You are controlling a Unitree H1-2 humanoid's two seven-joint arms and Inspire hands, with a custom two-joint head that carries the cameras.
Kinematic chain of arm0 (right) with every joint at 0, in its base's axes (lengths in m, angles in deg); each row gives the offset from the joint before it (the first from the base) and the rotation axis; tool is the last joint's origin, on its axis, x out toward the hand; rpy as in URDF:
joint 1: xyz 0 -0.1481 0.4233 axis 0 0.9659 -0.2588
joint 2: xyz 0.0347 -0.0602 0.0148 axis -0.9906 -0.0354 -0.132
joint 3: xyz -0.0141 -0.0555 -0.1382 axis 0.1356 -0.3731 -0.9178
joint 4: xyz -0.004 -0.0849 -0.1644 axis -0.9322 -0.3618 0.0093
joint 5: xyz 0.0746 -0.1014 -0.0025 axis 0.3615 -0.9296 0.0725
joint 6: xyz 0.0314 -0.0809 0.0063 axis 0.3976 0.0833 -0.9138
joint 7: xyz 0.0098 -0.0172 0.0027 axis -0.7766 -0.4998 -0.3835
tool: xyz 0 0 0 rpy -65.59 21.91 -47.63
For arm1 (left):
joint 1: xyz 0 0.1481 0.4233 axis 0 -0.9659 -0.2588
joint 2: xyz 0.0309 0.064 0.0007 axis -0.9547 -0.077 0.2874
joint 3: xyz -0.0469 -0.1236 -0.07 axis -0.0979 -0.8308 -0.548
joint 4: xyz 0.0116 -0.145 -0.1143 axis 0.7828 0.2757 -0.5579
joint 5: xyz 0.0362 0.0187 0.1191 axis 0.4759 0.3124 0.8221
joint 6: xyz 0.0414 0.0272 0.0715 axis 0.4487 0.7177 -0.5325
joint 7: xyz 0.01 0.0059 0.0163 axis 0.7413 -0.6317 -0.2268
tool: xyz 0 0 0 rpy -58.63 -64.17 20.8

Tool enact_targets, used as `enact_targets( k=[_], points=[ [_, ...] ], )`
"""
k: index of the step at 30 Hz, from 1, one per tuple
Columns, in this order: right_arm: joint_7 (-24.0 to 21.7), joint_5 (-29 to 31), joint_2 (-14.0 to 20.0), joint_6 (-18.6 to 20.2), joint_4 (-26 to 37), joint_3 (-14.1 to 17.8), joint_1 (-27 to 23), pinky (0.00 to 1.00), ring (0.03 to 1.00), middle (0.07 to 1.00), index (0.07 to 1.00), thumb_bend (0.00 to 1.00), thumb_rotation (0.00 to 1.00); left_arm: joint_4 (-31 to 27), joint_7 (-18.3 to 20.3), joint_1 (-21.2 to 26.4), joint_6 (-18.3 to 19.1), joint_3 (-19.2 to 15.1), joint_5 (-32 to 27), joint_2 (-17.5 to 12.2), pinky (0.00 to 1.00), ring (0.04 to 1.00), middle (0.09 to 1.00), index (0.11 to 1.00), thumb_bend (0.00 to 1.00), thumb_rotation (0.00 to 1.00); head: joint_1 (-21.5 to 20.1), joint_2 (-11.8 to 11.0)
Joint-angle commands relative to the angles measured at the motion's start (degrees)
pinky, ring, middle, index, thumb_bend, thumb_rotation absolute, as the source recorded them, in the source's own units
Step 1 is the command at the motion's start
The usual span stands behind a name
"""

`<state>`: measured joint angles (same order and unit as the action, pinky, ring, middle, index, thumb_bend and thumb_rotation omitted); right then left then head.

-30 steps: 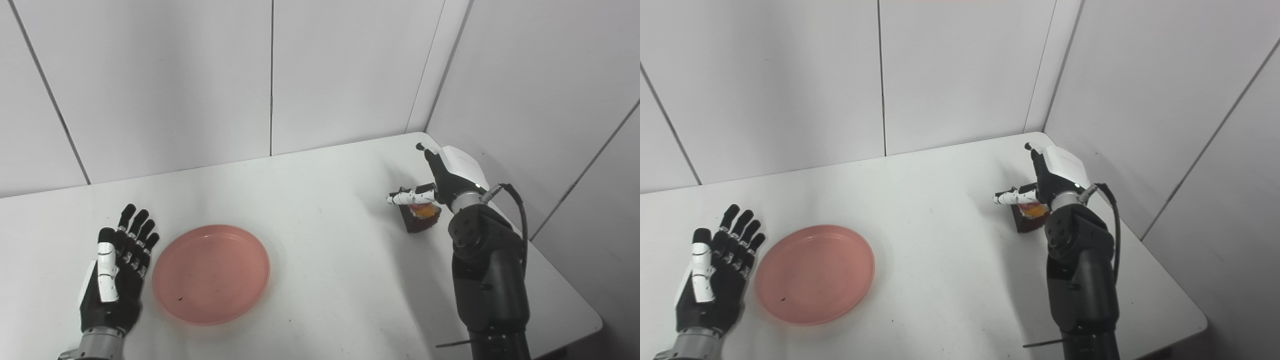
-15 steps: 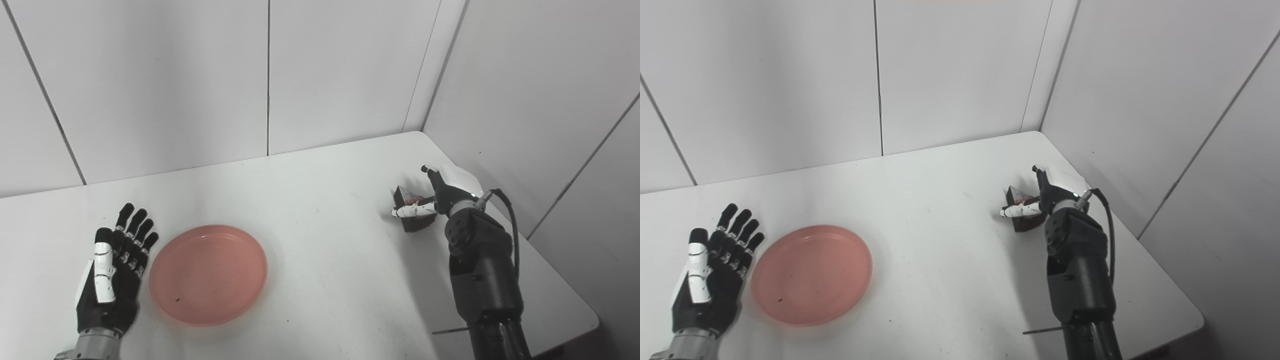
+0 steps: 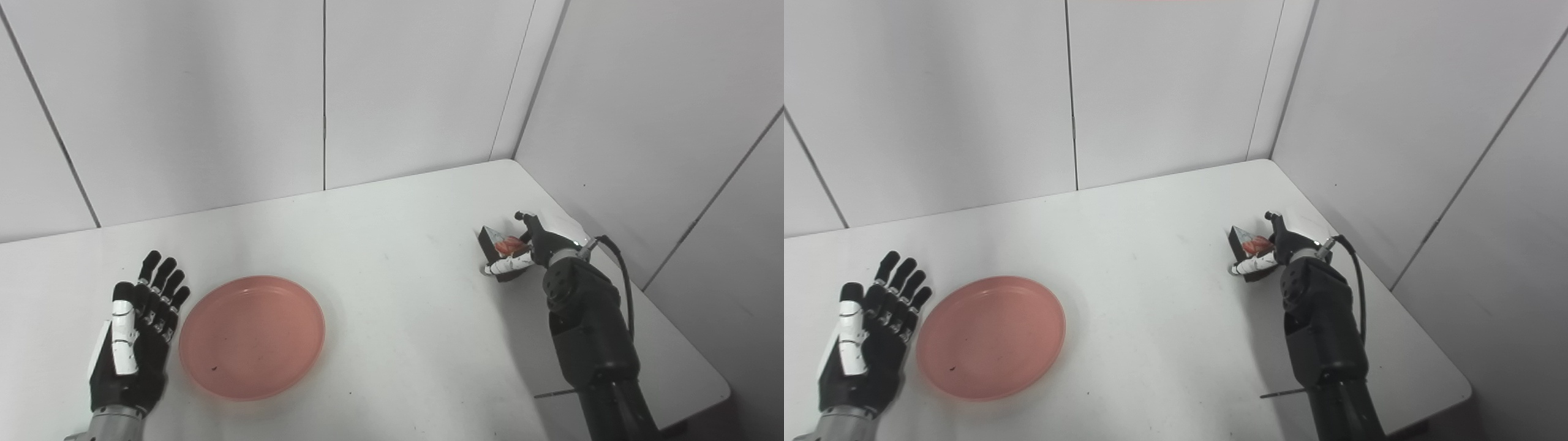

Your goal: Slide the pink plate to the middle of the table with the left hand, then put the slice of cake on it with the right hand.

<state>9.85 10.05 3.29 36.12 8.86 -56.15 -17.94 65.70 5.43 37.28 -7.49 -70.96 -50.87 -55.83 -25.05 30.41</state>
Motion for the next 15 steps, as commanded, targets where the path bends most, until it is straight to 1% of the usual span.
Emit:
enact_targets(
  k=[1,3,4,6,7,9,12,13,15],
  points=[
    [3.76,2.06,3.07,-1.28,-3.27,-1.23,-0.56,0.21,0.274,0.454,0.715,0.59,0.0,1.54,0.39,-3.01,0.03,0.07,0.2,-0.31,1.0,0.997,0.989,0.962,0.64,0.97,0.16,0.03],
    [5.73,4.35,4.07,-0.95,-4.91,-2.47,-0.68,0.22,0.281,0.464,0.687,0.58,0.0,1.71,0.51,-2.98,-0.1,0.11,0.18,-0.36,1.0,0.999,0.992,0.964,0.65,0.97,0.26,0.1],
    [6.17,5.15,4.35,-0.65,-5.14,-2.85,-0.74,0.3,0.352,0.475,0.65,0.57,0.0,1.59,0.43,-3.0,-0.05,0.15,0.24,-0.33,0.99,0.993,0.985,0.959,0.64,0.97,0.26,0.1],
    [7.33,5.47,3.96,-0.26,-4.47,-2.59,-0.72,0.35,0.395,0.44,0.561,0.53,0.0,0.99,0.11,-3.16,0.18,0.23,0.42,-0.18,0.99,0.995,0.986,0.961,0.64,0.97,0.36,0.12],
    [7.89,5.37,3.91,-0.24,-4.4,-2.64,-0.73,0.36,0.397,0.438,0.556,0.53,0.0,0.8,0.06,-3.21,0.24,0.26,0.44,-0.12,0.99,0.995,0.986,0.962,0.64,0.97,0.44,0.22],
    [8.47,5.04,3.95,-0.24,-4.24,-2.87,-0.76,0.33,0.358,0.47,0.503,0.53,0.0,0.5,-0.14,-3.33,0.44,0.29,0.49,-0.03,0.99,0.995,0.986,0.962,0.64,0.97,0.53,0.24],
    [9.04,5.27,3.87,-0.24,-3.1,-2.98,-0.53,0.3,0.338,0.477,0.49,0.53,0.0,0.39,-0.12,-3.38,0.37,0.54,0.7,-0.08,1.0,0.999,0.991,0.968,0.64,0.98,0.82,0.26],
    [10.01,6.24,4.0,-0.3,-2.67,-3.25,-0.27,0.29,0.332,0.464,0.498,0.53,0.0,0.39,-0.17,-3.38,0.39,0.57,0.73,-0.06,1.0,1.0,0.992,0.969,0.64,0.98,0.82,0.26],
    [11.56,7.37,3.63,-0.27,-1.7,-2.68,0.07,0.29,0.327,0.464,0.497,0.53,0.0,0.25,-0.2,-3.37,0.46,0.61,0.68,0.14,1.0,1.0,0.996,0.973,0.63,0.99,1.09,0.26]
  ],
)
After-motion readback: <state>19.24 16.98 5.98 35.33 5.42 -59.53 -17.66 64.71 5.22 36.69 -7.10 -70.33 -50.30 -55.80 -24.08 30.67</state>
